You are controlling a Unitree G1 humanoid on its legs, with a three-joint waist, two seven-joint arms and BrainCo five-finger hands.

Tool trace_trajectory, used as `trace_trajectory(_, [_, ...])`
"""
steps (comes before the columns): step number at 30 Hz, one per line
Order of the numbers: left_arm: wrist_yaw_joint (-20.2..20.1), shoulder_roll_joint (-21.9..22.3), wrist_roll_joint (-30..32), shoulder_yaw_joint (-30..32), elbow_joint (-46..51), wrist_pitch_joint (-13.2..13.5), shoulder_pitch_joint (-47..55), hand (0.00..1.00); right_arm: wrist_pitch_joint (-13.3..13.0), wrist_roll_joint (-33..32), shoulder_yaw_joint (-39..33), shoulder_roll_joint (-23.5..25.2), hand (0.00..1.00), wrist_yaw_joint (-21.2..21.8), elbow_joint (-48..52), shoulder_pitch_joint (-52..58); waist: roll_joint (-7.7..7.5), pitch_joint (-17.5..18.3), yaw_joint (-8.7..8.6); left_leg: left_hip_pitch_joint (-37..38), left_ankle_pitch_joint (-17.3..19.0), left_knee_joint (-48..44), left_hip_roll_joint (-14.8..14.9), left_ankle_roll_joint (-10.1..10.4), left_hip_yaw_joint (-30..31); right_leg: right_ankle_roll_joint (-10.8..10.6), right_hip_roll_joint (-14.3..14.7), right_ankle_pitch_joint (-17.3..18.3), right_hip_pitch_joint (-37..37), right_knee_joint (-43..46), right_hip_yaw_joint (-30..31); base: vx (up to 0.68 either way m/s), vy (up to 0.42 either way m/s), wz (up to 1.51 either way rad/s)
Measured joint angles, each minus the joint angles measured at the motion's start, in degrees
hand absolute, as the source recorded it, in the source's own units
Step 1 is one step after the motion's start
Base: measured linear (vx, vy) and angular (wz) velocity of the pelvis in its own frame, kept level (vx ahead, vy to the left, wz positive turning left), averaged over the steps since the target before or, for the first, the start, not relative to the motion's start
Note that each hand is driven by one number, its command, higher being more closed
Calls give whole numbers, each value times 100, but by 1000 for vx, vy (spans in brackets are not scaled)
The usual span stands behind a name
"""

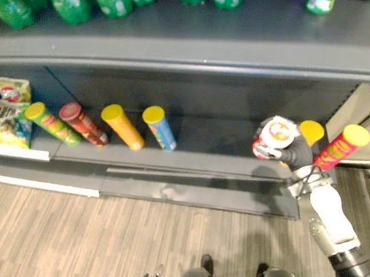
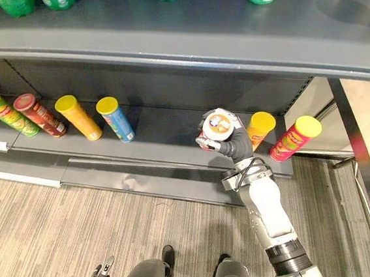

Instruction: Put the gum and the chips on the shelf.

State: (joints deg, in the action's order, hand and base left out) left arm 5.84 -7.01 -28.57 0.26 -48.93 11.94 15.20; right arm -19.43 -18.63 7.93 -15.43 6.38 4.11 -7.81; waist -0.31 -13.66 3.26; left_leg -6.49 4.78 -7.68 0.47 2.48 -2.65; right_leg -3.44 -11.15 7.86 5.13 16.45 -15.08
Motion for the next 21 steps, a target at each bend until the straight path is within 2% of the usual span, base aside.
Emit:
trace_trajectory(2, [84,-12,-1,24,60,1,-53,0,9,80,134,17,100,-11,-162,-286,-80,-148,42,-72,-110,159,17,-43,-217,-10,26,3,83,-216,159,-264,-35,-24])
trace_trajectory(4, [168,-8,1,29,130,5,-88,0,11,118,254,19,100,-52,-204,-410,-36,-250,45,-181,-161,192,54,-71,-390,-125,44,-72,165,-361,235,-249,-25,-20])
trace_trajectory(7, [276,5,1,21,179,5,-174,0,12,209,339,19,100,-182,-279,-455,6,-297,1,-240,-297,323,120,-49,-630,-156,35,-105,292,-393,241,-165,-5,7])
trace_trajectory(9, [300,-4,0,22,280,4,-217,0,23,299,391,26,100,-275,-307,-554,-3,-394,2,-244,-517,469,128,-63,-630,-173,49,-123,369,-361,239,-81,-12,0])
trace_trajectory(16, [305,-16,0,17,375,-4,-366,0,37,320,390,78,100,-556,-733,-1008,-6,-564,64,-328,-641,416,114,-85,-567,-211,10,-185,432,-212,145,19,-1,9])
trace_trajectory(21, [301,-7,0,16,593,-12,-430,0,43,512,390,76,100,-673,-1062,-1327,11,-775,139,-403,-661,249,111,-109,-421,-153,-26,-106,456,10,36,55,-21,14])
